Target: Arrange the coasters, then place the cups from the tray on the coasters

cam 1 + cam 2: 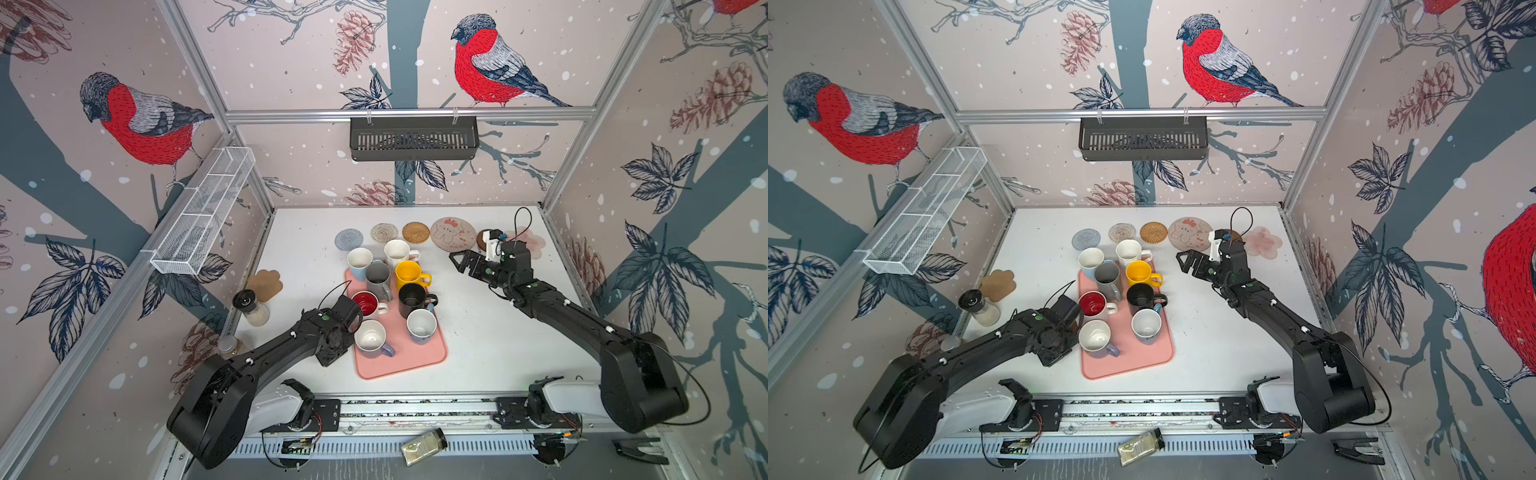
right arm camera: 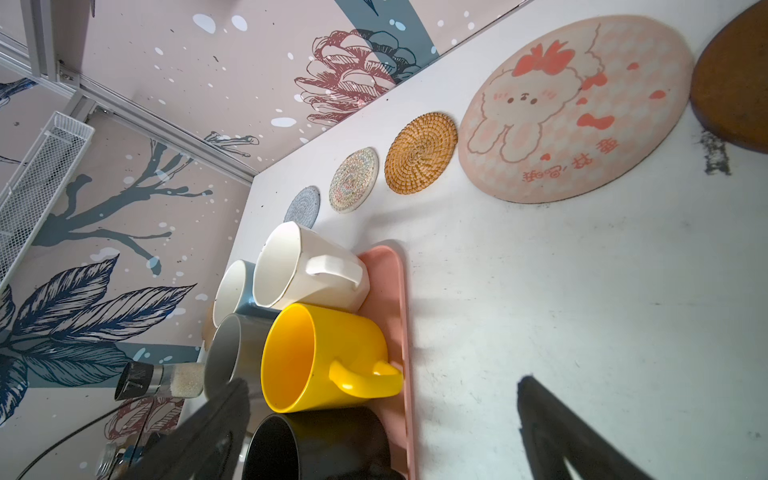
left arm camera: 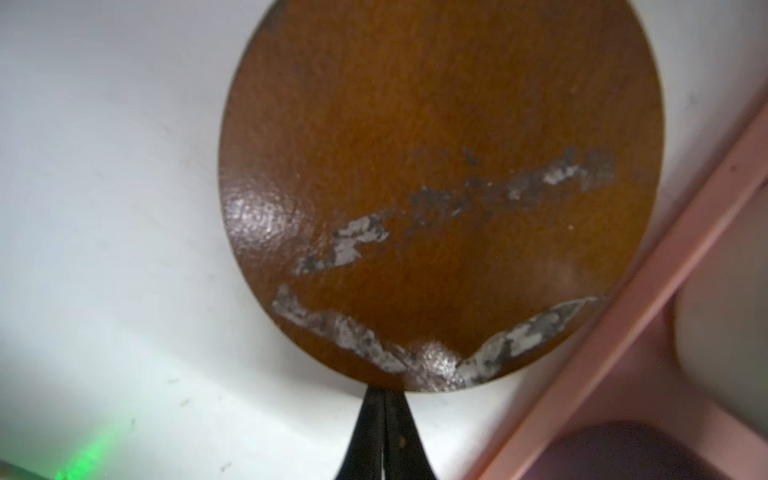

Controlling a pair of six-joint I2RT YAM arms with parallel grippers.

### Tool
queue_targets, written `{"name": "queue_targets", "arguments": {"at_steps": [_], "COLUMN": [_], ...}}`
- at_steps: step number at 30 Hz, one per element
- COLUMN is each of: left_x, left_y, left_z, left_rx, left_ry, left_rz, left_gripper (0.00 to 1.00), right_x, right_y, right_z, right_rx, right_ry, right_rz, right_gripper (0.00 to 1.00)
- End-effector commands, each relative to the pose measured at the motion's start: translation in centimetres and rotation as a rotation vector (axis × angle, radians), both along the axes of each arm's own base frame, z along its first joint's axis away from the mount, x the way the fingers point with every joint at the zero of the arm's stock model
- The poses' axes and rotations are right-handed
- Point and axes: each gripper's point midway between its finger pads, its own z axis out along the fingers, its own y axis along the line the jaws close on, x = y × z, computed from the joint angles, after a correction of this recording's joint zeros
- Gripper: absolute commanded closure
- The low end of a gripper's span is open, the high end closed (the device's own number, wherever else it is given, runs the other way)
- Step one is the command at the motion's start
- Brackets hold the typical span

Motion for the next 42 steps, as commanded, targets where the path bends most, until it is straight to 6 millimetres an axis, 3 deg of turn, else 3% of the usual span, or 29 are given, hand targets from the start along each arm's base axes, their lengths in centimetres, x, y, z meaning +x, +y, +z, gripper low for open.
{"name": "queue_targets", "arguments": {"at_steps": [1, 8, 19, 36, 37, 42], "left_x": [1.8, 5.3, 12.4, 21.6, 23.0, 25.4], "left_y": [1.0, 3.1, 3.1, 6.5, 6.7, 7.9], "left_z": [0.2, 0.5, -0.3, -1.3, -0.6, -0.3], "left_rx": [0.038, 0.043, 0.002, -0.062, -0.063, -0.038], "left_ry": [-0.041, -0.107, -0.151, -0.220, -0.248, -0.259], "left_rz": [-0.020, 0.009, 0.004, 0.109, 0.111, 0.129], "left_gripper": [0.91, 0.86, 0.85, 0.85, 0.85, 0.84], "right_x": [0.1, 0.4, 0.4, 1.0, 1.0, 1.1], "right_y": [0.2, 0.3, 0.8, 0.8, 0.8, 0.9], "right_z": [-0.2, -0.8, -1.4, -2.6, -2.7, -3.4], "right_rx": [-0.018, -0.032, -0.046, -0.062, -0.064, -0.070], "right_ry": [0.004, 0.019, 0.035, 0.058, 0.060, 0.073], "right_rz": [0.009, 0.005, 0.014, 0.006, 0.005, 0.006], "right_gripper": [0.00, 0.01, 0.00, 0.01, 0.01, 0.01]}}
